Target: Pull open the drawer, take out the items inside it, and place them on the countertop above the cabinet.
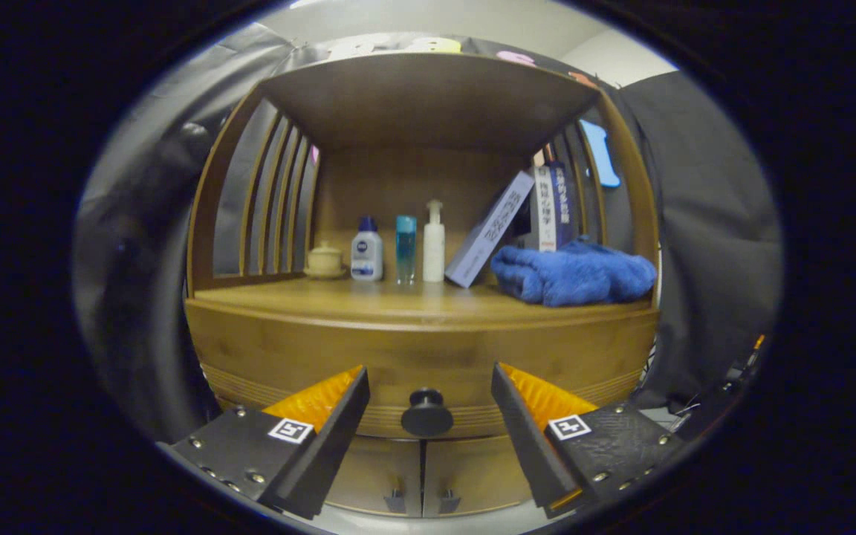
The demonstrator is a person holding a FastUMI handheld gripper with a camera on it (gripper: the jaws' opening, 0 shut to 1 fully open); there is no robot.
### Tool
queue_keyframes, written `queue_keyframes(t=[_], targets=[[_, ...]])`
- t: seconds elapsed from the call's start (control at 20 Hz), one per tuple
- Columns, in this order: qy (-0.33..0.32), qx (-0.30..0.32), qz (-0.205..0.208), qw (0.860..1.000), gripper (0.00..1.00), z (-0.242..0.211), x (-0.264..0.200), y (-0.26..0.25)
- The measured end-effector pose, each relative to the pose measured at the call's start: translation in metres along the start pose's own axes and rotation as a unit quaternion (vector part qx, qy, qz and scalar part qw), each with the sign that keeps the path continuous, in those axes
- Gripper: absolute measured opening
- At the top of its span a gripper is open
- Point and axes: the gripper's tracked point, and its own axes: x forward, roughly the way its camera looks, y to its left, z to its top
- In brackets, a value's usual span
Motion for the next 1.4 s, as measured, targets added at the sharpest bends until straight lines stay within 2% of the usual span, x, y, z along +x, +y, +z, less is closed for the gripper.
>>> queue_keyframes(t=[0.1,0.2,0.35,0.45,0.55,0.65,0.85,1.05,1.15,1.2,1.3,1.4], targets=[[0.032,0.001,0.012,0.999,0.71,-0.027,0.009,0.003],[0.03,0.03,0.021,0.999,0.52,-0.026,0.015,0.002],[-0.01,0.022,0.016,1.0,0.52,0.002,0.022,0.0],[0.011,-0.002,0.028,1.0,0.52,-0.007,0.026,0.01],[-0.004,-0.031,0.011,0.999,0.56,-0.007,0.021,0.005],[-0.009,-0.034,0.007,0.999,0.43,-0.002,0.026,0.006],[-0.019,-0.002,0.006,1.0,0.43,0.0,0.027,0.006],[-0.043,-0.035,0.003,0.998,0.43,0.001,0.027,0.008],[-0.053,-0.027,0.015,0.998,0.42,0.0,0.027,0.01],[-0.033,-0.033,0.023,0.999,0.41,-0.005,0.027,0.01],[0.003,-0.004,0.026,1.0,0.33,-0.005,0.026,0.008],[0.007,0.018,0.04,0.999,0.24,-0.003,0.018,0.008]])
